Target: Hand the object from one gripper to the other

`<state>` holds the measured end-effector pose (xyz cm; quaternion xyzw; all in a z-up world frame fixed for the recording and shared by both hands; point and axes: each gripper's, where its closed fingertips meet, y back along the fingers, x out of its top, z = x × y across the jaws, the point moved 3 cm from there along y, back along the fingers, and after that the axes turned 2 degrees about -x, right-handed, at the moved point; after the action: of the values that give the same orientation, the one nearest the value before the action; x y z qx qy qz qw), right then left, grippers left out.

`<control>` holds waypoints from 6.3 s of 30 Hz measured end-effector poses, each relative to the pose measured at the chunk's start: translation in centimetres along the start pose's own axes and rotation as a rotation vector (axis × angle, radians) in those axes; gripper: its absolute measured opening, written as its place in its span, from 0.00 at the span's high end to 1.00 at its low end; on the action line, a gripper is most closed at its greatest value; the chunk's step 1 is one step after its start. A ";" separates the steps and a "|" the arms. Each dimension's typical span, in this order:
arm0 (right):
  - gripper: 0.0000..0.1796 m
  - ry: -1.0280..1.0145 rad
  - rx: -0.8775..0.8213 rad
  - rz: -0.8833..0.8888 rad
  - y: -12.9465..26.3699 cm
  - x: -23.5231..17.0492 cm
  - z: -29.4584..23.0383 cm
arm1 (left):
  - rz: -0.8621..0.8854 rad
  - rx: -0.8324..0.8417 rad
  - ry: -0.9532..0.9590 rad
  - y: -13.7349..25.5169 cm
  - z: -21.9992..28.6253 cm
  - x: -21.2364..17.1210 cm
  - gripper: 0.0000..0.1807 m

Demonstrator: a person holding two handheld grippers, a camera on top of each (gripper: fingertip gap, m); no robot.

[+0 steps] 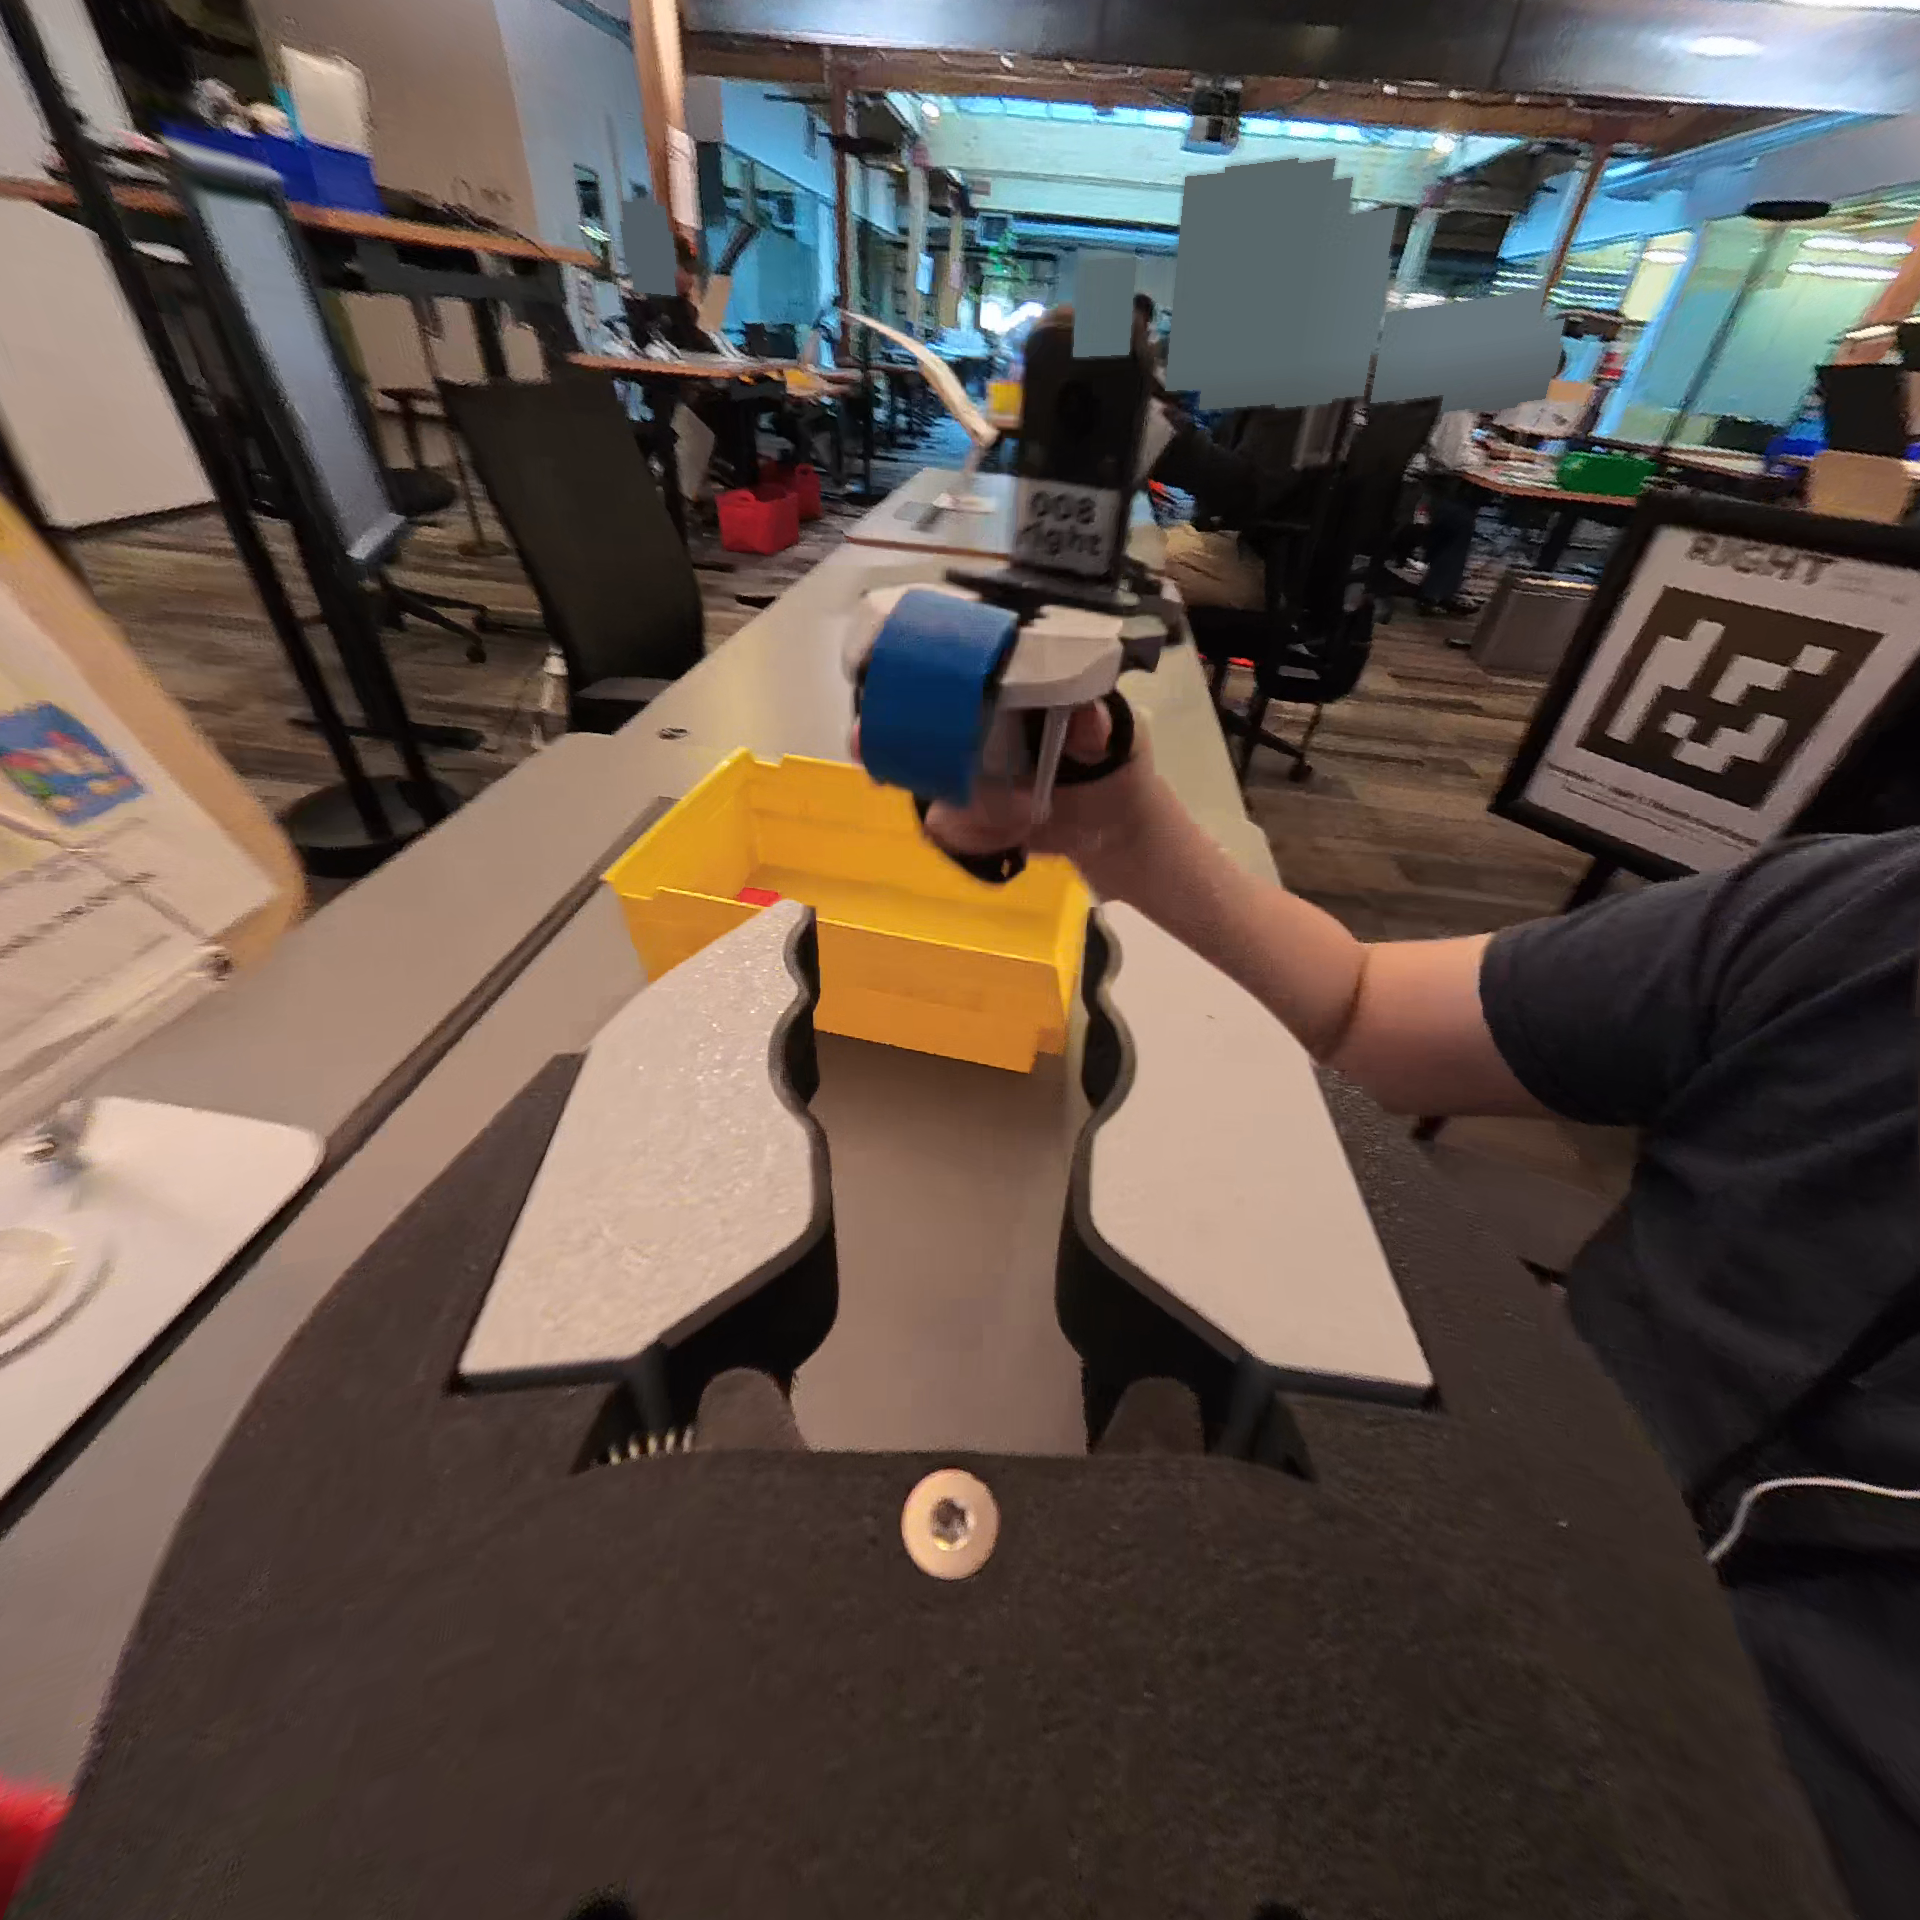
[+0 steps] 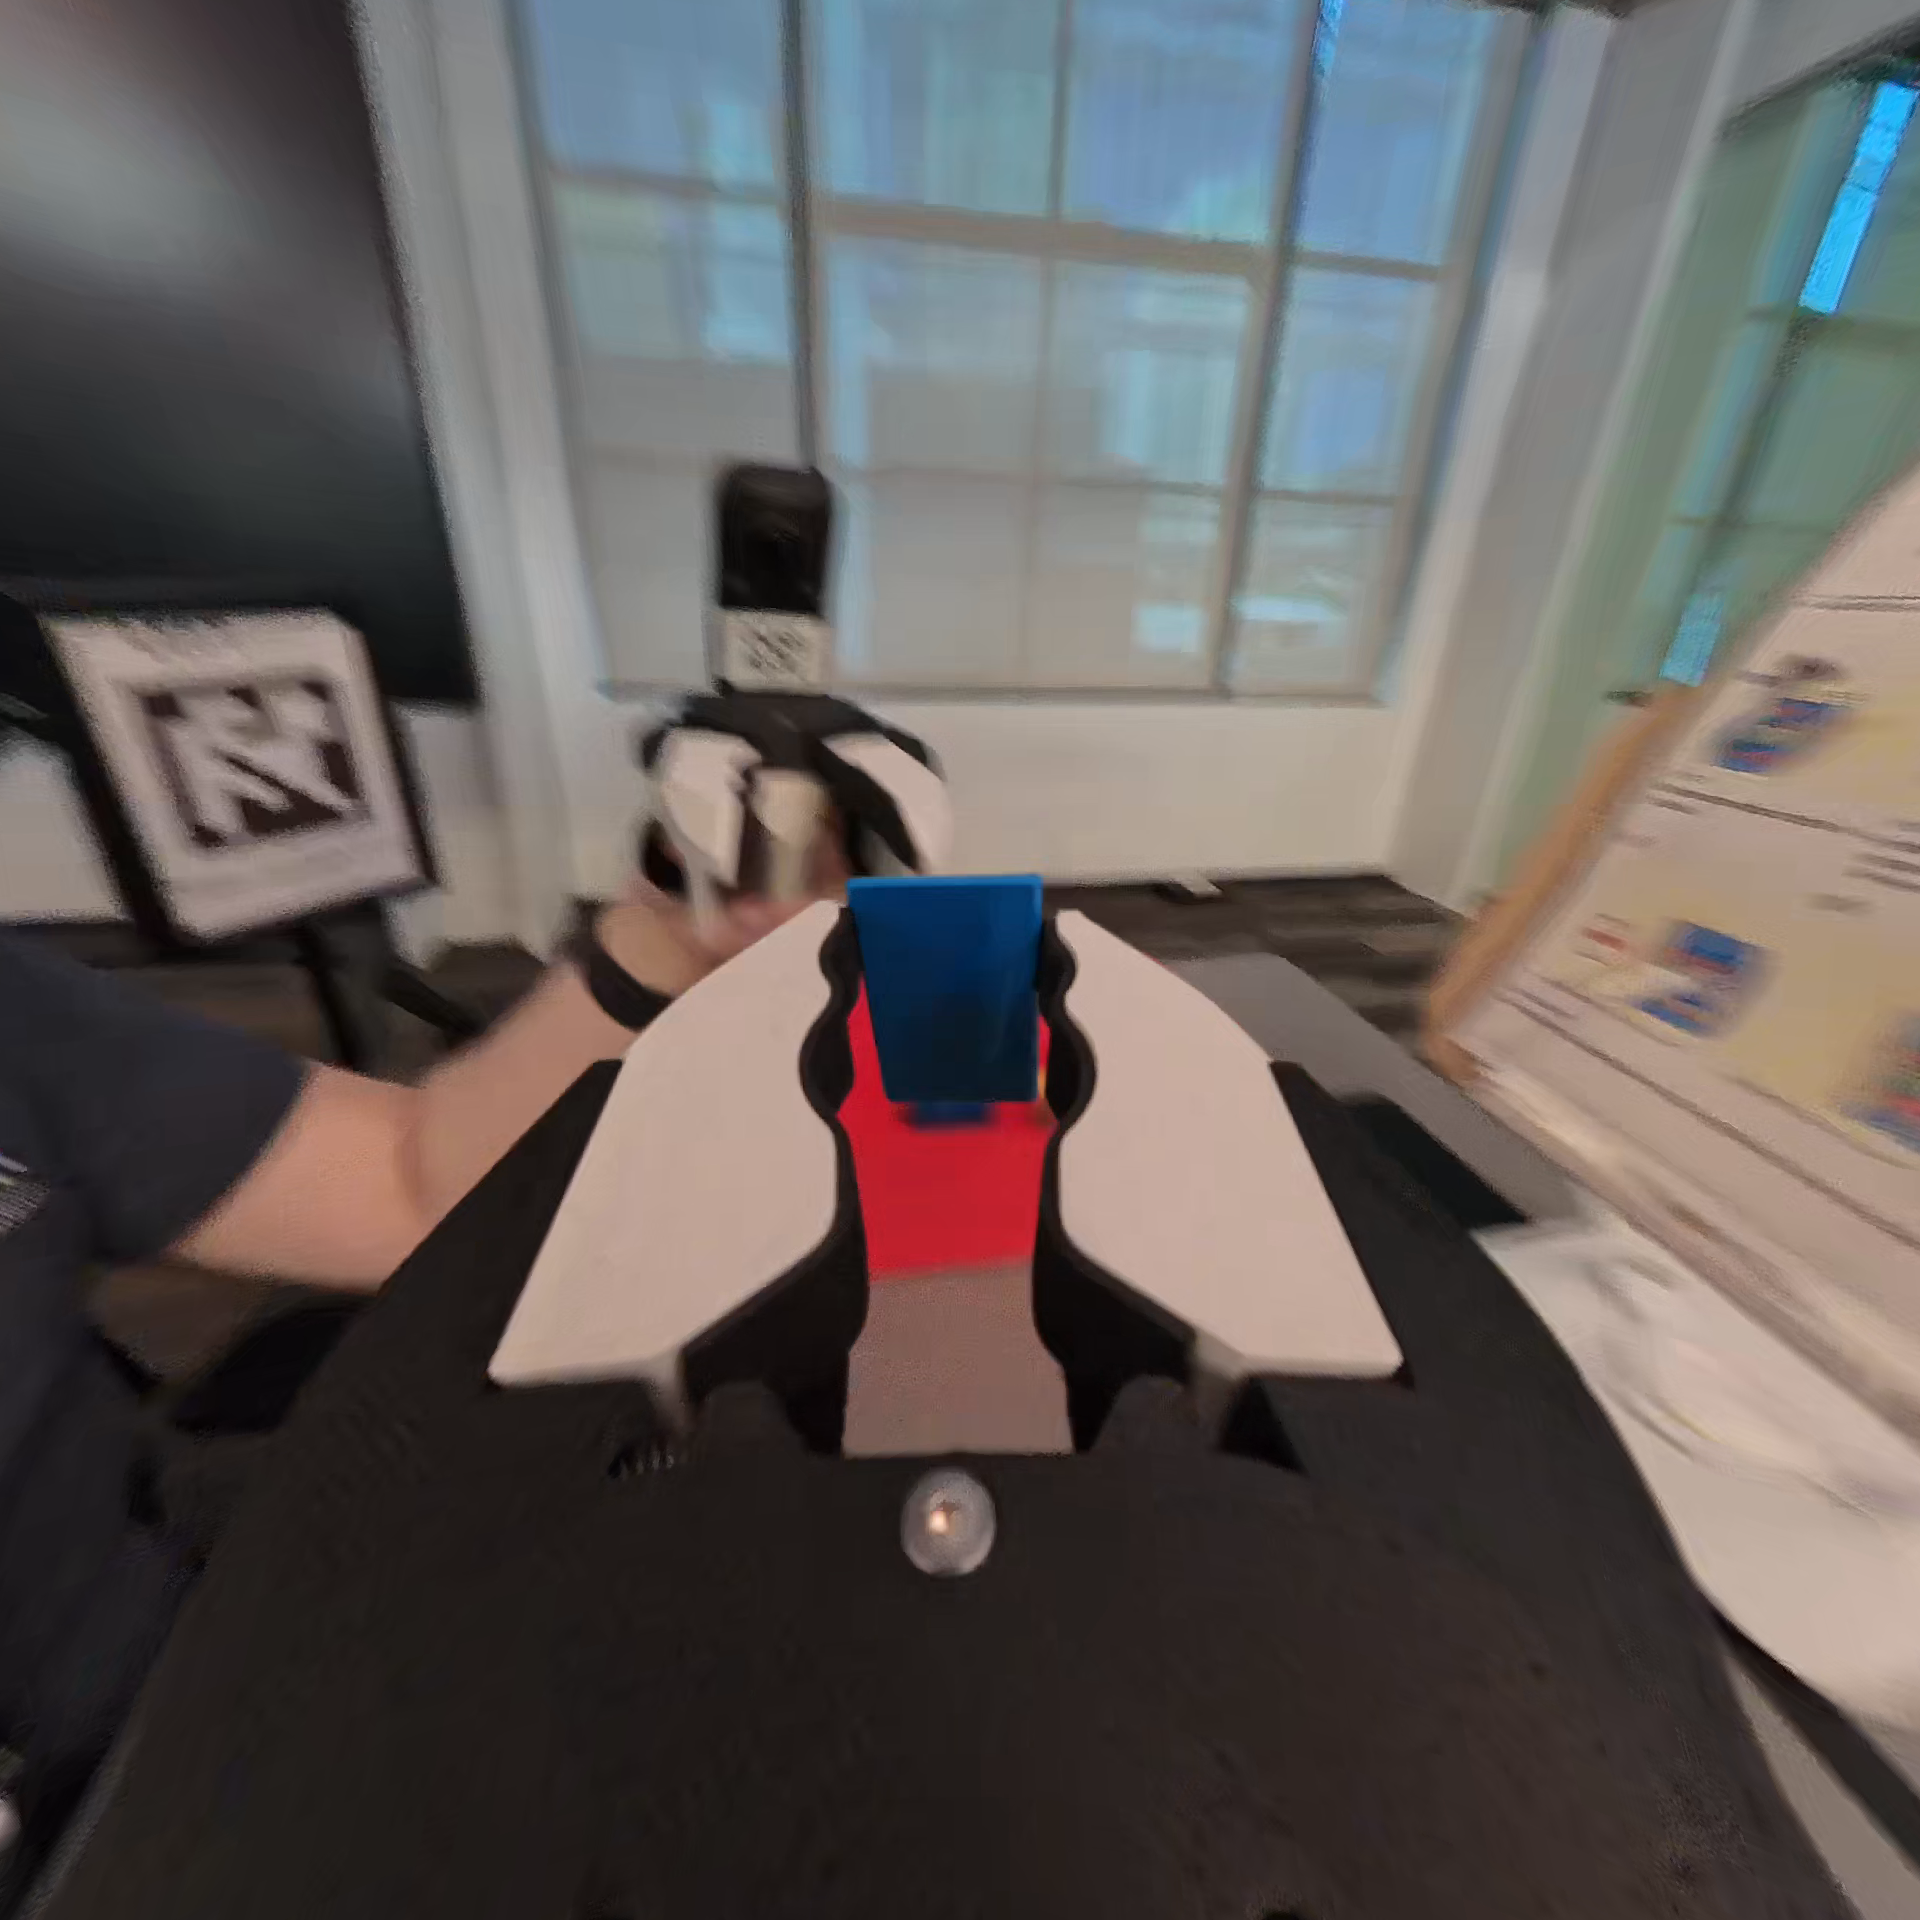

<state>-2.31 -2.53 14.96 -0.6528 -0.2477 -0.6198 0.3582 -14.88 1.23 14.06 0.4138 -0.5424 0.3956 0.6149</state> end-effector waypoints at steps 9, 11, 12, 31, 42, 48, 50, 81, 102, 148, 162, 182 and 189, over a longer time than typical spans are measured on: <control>0.81 -0.190 -0.891 -1.067 20.9 -8.4 18.9 | 0.041 0.154 -0.050 5.4 0.3 2.0 0.80; 0.81 -0.328 -0.962 -1.231 24.4 -12.2 19.9 | 0.033 0.147 -0.069 5.5 0.7 2.1 0.80; 0.81 -0.355 -1.016 -1.314 26.0 -13.7 20.3 | 0.029 0.143 -0.082 5.5 0.9 2.1 0.80; 0.81 -0.565 -1.254 -1.393 30.9 -22.6 22.8 | -0.009 0.126 -0.133 5.3 2.7 2.3 0.80; 0.81 -0.617 -1.240 -1.386 30.7 -23.4 22.7 | -0.015 0.121 -0.154 5.3 3.3 2.4 0.81; 0.80 -0.595 -1.252 -1.386 30.8 -23.5 22.8 | -0.019 0.121 -0.138 5.3 2.9 2.2 0.82; 0.80 -0.593 -1.247 -1.392 30.7 -23.5 22.8 | -0.017 0.118 -0.138 5.4 2.9 2.2 0.82; 0.80 -0.105 -1.029 -0.585 17.1 -1.8 13.7 | -0.691 0.831 0.307 17.4 -10.7 -11.8 0.81; 0.80 -0.078 -0.963 -0.470 16.7 -1.1 11.2 | -0.834 1.033 0.703 11.2 -19.8 -23.2 0.67; 0.78 0.284 -0.501 -0.378 5.3 -1.9 6.7 | -0.264 0.363 0.538 9.4 -9.9 -7.8 0.82; 0.71 -0.416 0.079 0.088 -5.1 -3.4 -0.5 | 0.072 -0.215 0.349 -0.2 -3.2 -1.2 0.83; 0.82 -0.574 0.099 0.140 -6.3 -5.0 -0.7 | 0.084 -0.180 0.356 -1.3 -3.2 -1.3 0.83; 0.82 -0.411 0.032 0.007 -5.8 -5.6 0.0 | 0.050 -0.154 0.357 -1.1 -3.4 -1.6 0.77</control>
<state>-7.40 1.72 10.35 -0.7604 -0.3232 -0.4685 0.3126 -12.83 4.00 12.13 0.2750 -0.4633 0.4352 0.7213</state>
